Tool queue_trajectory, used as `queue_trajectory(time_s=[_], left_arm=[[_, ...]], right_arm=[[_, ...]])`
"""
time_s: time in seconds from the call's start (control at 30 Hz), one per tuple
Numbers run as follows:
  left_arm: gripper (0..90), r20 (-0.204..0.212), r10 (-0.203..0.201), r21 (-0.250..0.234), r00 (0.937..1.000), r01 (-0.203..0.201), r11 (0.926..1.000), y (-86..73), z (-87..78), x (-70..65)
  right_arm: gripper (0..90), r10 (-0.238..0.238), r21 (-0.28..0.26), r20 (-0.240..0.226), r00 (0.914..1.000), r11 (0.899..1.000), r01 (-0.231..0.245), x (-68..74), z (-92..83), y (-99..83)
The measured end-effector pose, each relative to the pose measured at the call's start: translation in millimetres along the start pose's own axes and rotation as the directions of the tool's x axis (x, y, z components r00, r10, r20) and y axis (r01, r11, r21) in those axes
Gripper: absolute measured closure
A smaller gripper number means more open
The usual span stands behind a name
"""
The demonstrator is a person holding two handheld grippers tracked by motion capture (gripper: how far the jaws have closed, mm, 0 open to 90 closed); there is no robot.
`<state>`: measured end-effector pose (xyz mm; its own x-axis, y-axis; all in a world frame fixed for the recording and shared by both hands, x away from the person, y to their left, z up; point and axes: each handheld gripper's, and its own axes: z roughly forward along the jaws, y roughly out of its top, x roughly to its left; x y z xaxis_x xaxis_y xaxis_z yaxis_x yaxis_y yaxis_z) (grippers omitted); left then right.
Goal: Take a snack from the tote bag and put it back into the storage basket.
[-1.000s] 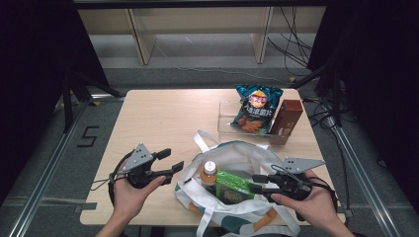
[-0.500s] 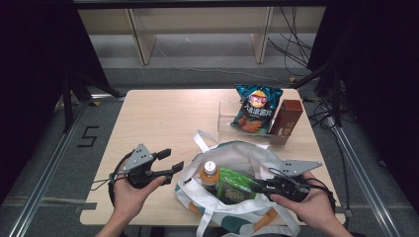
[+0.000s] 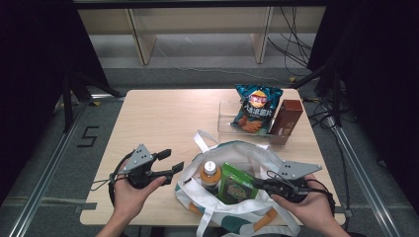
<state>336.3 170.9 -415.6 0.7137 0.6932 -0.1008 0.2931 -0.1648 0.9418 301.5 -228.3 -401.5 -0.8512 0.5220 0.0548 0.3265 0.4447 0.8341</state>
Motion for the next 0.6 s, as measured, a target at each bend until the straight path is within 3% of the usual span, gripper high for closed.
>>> queue_trajectory(time_s=[0.07, 0.13, 0.27, 0.3, 0.33, 0.43, 0.5, 0.6], left_arm=[[34.9, 0.0, 0.0, -0.003, 1.0, 0.0, 1.0, 0.3, 0.0, 0.0], [34.9, 0.001, -0.001, -0.001, 1.0, 0.001, 1.0, 0.2, 0.1, -0.1], [34.9, 0.001, -0.001, 0.002, 1.0, 0.001, 1.0, 0.1, 0.6, 0.0], [34.9, 0.001, 0.003, 0.002, 1.0, -0.003, 1.0, 0.2, 0.6, 0.2], [34.9, -0.003, -0.016, 0.001, 0.9999, 0.016, 0.9999, -0.2, 0.9, -0.7], [34.9, 0.007, -0.001, -0.003, 1.0, 0.001, 1.0, -0.3, 1.5, 0.3], [34.9, 0.008, 0.002, -0.003, 1.0, -0.002, 1.0, -0.2, 1.3, 0.5], [34.9, 0.0, -0.001, 0.001, 1.0, 0.001, 1.0, 0.0, 0.3, 0.2]], right_arm=[[90.0, -0.011, 0.0, 0.019, 0.9998, 1.0, 0.011, -0.5, -2.4, 1.5], [90.0, -0.018, -0.013, 0.067, 0.9976, 1.0, 0.019, -0.9, -4.4, 3.1], [90.0, -0.047, -0.02, 0.088, 0.995, 0.999, 0.049, -4.3, -8.9, 4.9], [90.0, -0.031, -0.026, 0.094, 0.9951, 0.999, 0.033, -3.3, -9.4, 5.2], [90.0, -0.046, -0.024, 0.097, 0.9942, 0.999, 0.049, -5.2, -10.5, 5.8], [90.0, -0.061, -0.033, 0.097, 0.9934, 0.997, 0.064, -5.6, -12.4, 8.8], [90.0, -0.049, -0.05, 0.11, 0.9926, 0.997, 0.055, -4.5, -13.6, 10.6], [90.0, -0.073, -0.057, 0.138, 0.9878, 0.995, 0.081, -7.4, -17.4, 14.7]])
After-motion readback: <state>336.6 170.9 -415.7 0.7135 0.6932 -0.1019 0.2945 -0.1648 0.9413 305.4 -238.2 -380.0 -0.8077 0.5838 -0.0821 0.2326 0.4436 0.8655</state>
